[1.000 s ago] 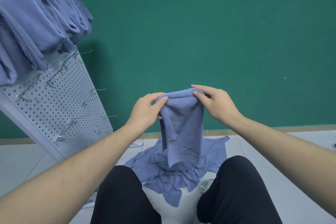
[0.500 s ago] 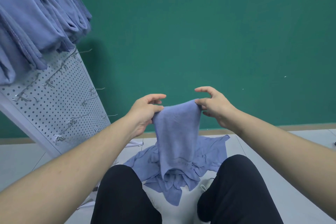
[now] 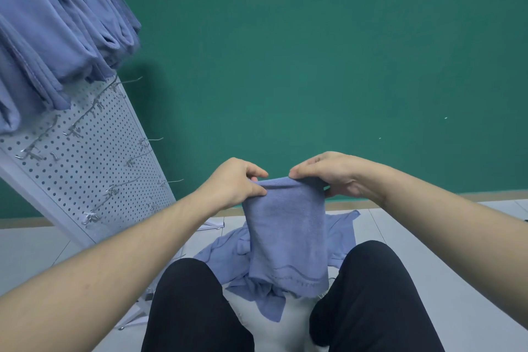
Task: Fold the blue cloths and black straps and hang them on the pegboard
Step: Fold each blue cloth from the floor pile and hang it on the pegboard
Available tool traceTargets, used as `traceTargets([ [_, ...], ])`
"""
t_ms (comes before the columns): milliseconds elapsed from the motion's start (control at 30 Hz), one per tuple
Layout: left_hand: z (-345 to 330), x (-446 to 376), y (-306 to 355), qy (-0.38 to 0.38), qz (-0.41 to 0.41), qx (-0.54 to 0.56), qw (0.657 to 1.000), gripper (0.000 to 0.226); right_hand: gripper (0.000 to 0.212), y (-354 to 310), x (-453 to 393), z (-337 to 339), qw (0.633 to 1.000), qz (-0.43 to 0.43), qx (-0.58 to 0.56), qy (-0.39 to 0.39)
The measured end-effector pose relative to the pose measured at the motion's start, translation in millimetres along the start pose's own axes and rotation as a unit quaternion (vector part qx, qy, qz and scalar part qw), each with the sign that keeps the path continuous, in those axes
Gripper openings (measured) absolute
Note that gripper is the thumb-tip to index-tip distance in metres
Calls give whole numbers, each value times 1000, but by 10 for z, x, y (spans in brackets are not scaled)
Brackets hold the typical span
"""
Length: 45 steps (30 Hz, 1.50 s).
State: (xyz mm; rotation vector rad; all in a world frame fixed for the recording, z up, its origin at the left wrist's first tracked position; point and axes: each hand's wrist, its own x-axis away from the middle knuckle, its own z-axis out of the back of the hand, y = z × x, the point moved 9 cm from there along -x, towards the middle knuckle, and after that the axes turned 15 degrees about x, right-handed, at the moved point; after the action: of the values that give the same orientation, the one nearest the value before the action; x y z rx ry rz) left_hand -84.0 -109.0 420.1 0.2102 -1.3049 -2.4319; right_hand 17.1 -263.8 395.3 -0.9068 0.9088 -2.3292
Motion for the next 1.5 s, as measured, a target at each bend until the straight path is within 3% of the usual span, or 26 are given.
traceTargets([
  [133, -119, 44, -122, -27, 39, 179, 983, 35, 22, -121, 42, 39, 995, 53, -81, 0],
  [267, -249, 80, -304, -45, 103, 373, 921, 29, 29, -206, 44, 116, 989, 87, -118, 14],
  [467, -373, 144, -392, -56, 133, 498, 855, 17, 37, -267, 89, 156, 980, 101, -173, -9],
  [567, -459, 187, -458, -28, 147, 547, 824, 29, 41, -299, 127, 145, 973, 98, -208, -35],
  [633, -695, 321, -632, -25, 230, 533, 814, 41, 42, -347, 153, 138, 965, 102, -235, -56],
  [700, -994, 488, -699, -81, 315, 526, 786, 64, 43, -399, 173, 143, 956, 106, -263, -72],
  [767, -1168, 493, -643, -126, 324, 568, 746, 78, 44, -448, 194, 139, 953, 114, -268, -90],
  [800, -1179, 443, -636, -107, 320, 597, 728, 79, 45, -466, 199, 142, 952, 118, -266, -96],
  [900, -1162, 375, -644, 9, 310, 656, 688, 54, 50, -466, 190, 215, 952, 117, -268, -91],
  [967, -1255, 445, -520, 3, 299, 686, 664, 41, 55, -445, 186, 267, 955, 107, -263, -87],
  [1033, -1348, 504, -462, -2, 285, 689, 666, 38, 57, -429, 197, 276, 958, 92, -258, -84],
  [1200, -1485, 492, -365, -37, 253, 656, 710, 21, 45, -432, 184, 220, 971, 67, -223, -60],
  [1267, -1497, 515, -334, -90, 288, 639, 708, 46, 32, -445, 193, 188, 973, 59, -212, -63],
  [1333, -1489, 561, -220, -159, 307, 609, 713, 56, 17, -447, 211, 140, 974, 56, -202, -80],
  [1400, -1421, 551, -118, -161, 299, 634, 694, 48, 19, -426, 197, 125, 976, 53, -197, -82],
  [1500, -1226, 420, -121, -75, 260, 708, 652, 50, 29, -384, 171, 164, 981, 43, -181, -61],
])
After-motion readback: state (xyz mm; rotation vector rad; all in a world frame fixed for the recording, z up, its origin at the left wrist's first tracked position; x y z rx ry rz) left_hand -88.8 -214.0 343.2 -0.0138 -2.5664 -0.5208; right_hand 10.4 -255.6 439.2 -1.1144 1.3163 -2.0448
